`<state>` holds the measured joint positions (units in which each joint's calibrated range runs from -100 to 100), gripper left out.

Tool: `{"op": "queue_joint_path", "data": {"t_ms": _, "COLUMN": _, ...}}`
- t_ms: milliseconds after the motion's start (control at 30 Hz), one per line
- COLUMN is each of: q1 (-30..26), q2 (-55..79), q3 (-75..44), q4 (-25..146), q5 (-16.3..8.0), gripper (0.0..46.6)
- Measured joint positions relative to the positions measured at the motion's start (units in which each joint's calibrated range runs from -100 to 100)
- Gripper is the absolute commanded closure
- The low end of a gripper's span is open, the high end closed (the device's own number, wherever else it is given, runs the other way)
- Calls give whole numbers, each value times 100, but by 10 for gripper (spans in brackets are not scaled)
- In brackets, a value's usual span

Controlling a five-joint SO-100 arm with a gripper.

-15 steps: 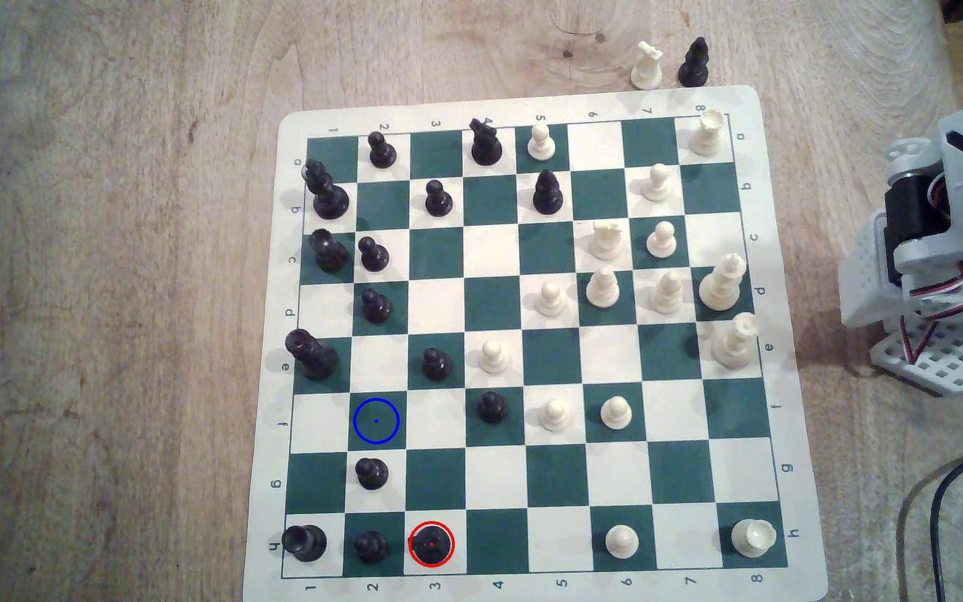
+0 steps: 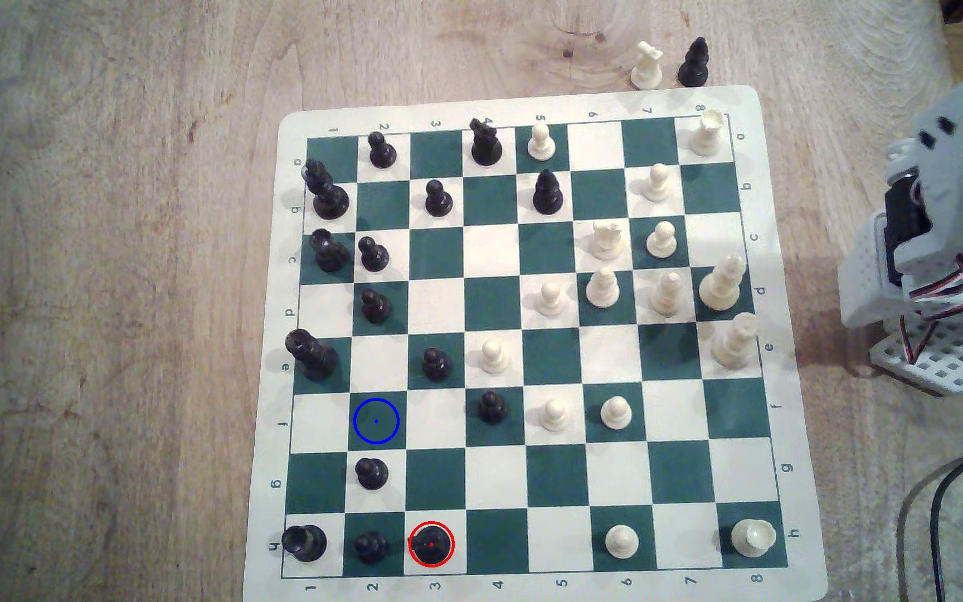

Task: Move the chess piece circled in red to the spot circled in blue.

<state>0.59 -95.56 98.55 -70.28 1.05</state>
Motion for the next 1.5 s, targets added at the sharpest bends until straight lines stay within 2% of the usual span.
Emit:
{"op": "queue_joint_path", "data": {"t_ms": 133, "q1": 52, "q2": 0, "q3": -81, "q4": 1546, "q5": -24, "gripper": 289}}
{"op": "queue_joint_path", "data": {"t_ms": 167, "q1": 96, "q2": 0, "q3": -190, "q4": 2478, "q5": -29, "gripper": 287}}
{"op": "queue_joint_path", "data": {"t_ms": 200, "q1": 118, "q2": 0, "q3": -217, "q4": 2884, "q5": -29, "gripper": 274}}
{"op": "queue_joint_path", "data": {"t_ms": 233, "q1": 147, "q2": 0, "q3": -262, "q4": 3259, "q5": -29, "gripper": 294}}
{"op": "queue_joint_path", "data": {"t_ms": 267, "q1": 170, "q2": 0, "q3": -316, "q4": 3657, "q5": -29, "gripper": 368}}
{"op": "queue_joint_path", "data": {"t_ms": 367, "q1": 170, "q2": 75, "q3": -669, "q4": 5291, "q5": -34, "gripper": 425}}
{"op": "queue_joint_path", "data": {"t_ms": 400, "q1": 103, "q2": 260, "q3": -822, "q4": 5514, "q5": -34, "gripper": 464}}
{"op": "queue_joint_path", "data": {"t_ms": 533, "q1": -133, "q2": 1315, "q3": -1591, "q4": 6135, "q5": -34, "gripper": 464}}
{"op": "queue_joint_path", "data": {"t_ms": 633, "q1": -413, "q2": 2120, "q3": -2549, "q4": 7139, "q5": -244, "gripper": 464}}
{"op": "queue_joint_path", "data": {"t_ms": 800, "q1": -767, "q2": 2958, "q3": -3281, "q4": 8239, "q5": -415, "gripper": 464}}
{"op": "queue_joint_path", "data": {"t_ms": 900, "q1": -848, "q2": 3913, "q3": -4320, "q4": 9275, "q5": -781, "gripper": 463}}
{"op": "queue_joint_path", "data": {"t_ms": 967, "q1": -914, "q2": 4290, "q3": -4681, "q4": 9586, "q5": -869, "gripper": 463}}
{"op": "queue_joint_path", "data": {"t_ms": 1033, "q1": -1091, "q2": 4935, "q3": -5359, "q4": 10096, "q5": -1070, "gripper": 463}}
{"op": "queue_joint_path", "data": {"t_ms": 1200, "q1": -1600, "q2": 5823, "q3": -6037, "q4": 10422, "q5": -1382, "gripper": 463}}
{"op": "queue_joint_path", "data": {"t_ms": 1300, "q1": -1807, "q2": 6292, "q3": -6371, "q4": 10438, "q5": -1455, "gripper": 443}}
{"op": "queue_joint_path", "data": {"t_ms": 1433, "q1": -2028, "q2": 7097, "q3": -6760, "q4": 10438, "q5": -1568, "gripper": 440}}
{"op": "queue_joint_path", "data": {"t_ms": 1500, "q1": -2161, "q2": 7675, "q3": -6896, "q4": 10343, "q5": -1548, "gripper": 434}}
